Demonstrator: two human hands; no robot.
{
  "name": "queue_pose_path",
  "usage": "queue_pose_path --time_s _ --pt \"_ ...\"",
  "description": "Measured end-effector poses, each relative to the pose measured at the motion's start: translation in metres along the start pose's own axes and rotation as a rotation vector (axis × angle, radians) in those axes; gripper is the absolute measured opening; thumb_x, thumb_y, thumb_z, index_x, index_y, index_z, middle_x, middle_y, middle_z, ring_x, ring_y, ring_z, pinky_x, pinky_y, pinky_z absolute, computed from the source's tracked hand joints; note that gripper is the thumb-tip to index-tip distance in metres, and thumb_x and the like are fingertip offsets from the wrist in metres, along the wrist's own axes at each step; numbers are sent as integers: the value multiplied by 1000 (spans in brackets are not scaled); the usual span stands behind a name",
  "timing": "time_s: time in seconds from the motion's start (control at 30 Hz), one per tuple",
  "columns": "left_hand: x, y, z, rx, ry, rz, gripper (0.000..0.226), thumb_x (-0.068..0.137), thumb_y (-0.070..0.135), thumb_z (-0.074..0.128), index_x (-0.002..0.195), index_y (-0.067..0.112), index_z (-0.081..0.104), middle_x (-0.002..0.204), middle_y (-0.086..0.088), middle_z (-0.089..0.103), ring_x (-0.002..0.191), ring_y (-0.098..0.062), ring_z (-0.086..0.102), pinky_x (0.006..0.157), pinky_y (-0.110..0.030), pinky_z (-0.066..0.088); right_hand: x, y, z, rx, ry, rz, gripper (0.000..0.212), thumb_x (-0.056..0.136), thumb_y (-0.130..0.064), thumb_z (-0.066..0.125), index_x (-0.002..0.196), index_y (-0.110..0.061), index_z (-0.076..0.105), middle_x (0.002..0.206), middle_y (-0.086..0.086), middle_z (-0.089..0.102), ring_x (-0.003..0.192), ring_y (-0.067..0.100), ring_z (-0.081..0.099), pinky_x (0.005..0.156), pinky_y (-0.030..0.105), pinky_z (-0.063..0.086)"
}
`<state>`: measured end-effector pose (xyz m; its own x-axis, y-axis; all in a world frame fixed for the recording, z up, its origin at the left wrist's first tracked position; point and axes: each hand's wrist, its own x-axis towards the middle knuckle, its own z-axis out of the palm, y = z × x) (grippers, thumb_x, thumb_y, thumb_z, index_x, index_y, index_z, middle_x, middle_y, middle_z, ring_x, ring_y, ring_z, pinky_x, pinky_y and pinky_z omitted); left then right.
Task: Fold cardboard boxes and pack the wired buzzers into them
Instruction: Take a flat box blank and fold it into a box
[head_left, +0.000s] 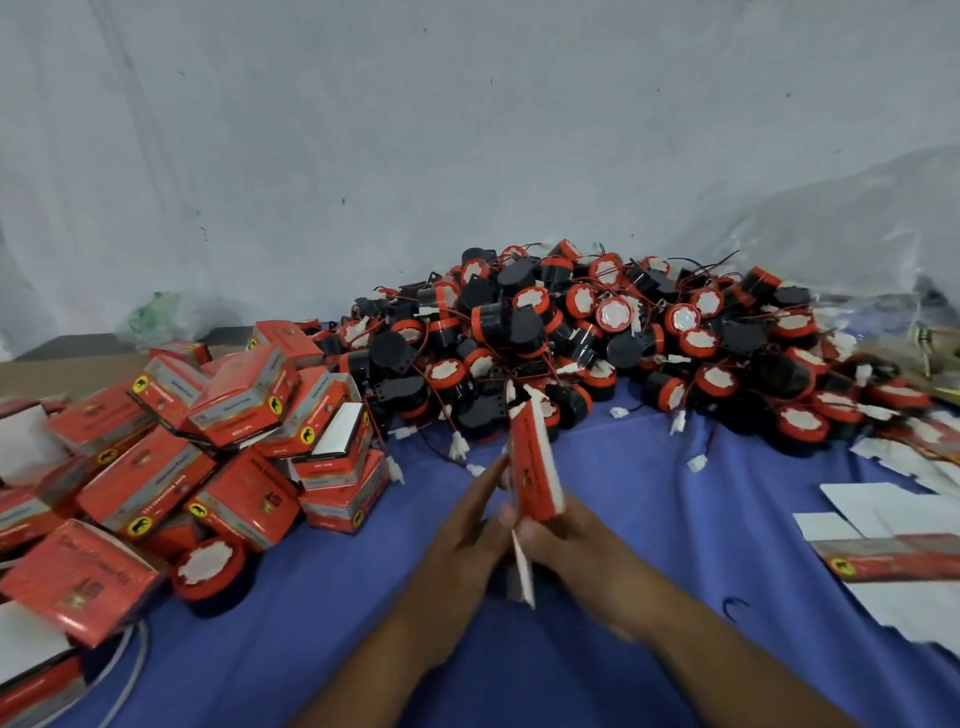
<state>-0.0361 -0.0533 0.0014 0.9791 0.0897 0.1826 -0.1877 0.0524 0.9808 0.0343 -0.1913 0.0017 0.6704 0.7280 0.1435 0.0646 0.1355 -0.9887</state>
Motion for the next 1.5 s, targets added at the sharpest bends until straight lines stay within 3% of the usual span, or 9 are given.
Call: queue_pose_path --time_s 0.2,0.47,0.57,0.63,0.7,0.9,1.1,1.3,1.5 --pt "-2 6 -5 -267 -72 -85 85 80 45 77 150 21 36 140 -4 59 127 -23 57 93 -30 52 -1 -4 -1 -288 168 -26 60 89 -24 76 141 -31 49 129 -5 63 109 13 67 97 39 55" --pt "3 -3 4 363 285 94 80 85 7 75 150 26 32 115 -3 65 102 -9 64 81 -19 54 -21 -5 -20 251 70 151 13 75 -27 70 71 -29 82 82 -2 78 77 7 74 68 19 57" --pt "5 -3 -4 473 418 170 55 85 11 76 124 39 49 99 17 62 90 -5 63 76 -21 53 -20 -7 -20 151 85 88 48 73 -32 81 107 1 73 120 31 63 118 38 60 97 37 55" --pt "3 -3 -9 518 509 246 38 86 9 74 106 34 52 94 19 60 88 -4 62 75 -21 51 -17 -8 -20 135 14 93 76 70 -48 87 129 -8 62 135 20 59 127 36 55 106 46 49" --pt "1 -2 -13 613 619 325 32 86 3 70 95 29 53 88 14 60 82 -4 61 69 -18 49 -13 -9 -22 102 -40 146 83 68 -64 80 136 -22 58 134 -1 64 122 19 62 99 37 52" --pt "9 1 -27 618 551 477 13 87 33 58 78 24 55 84 9 61 78 -9 59 70 -18 47 -7 -3 -23 -185 23 124 68 75 -24 83 137 -21 53 102 1 73 94 17 71 83 30 57" --pt "15 -3 -15 -271 615 -111 41 103 47 40 104 17 69 101 -6 76 86 -21 72 74 -36 54 0 1 -34 -125 460 -30 17 92 -9 70 108 -14 67 96 5 76 96 31 71 78 38 60" --pt "3 0 -10 550 413 243 57 80 59 64 131 60 38 142 32 37 129 14 37 97 -4 33 3 2 -33 -46 423 -142 36 101 -11 57 136 -15 54 129 2 67 121 22 62 104 49 49" --pt "6 -12 2 1109 231 514 87 80 44 77 151 35 29 163 5 9 138 -23 24 104 -27 26 -9 -7 -18 12 50 -168 45 99 -11 55 141 -27 53 139 1 62 130 22 57 103 32 50"
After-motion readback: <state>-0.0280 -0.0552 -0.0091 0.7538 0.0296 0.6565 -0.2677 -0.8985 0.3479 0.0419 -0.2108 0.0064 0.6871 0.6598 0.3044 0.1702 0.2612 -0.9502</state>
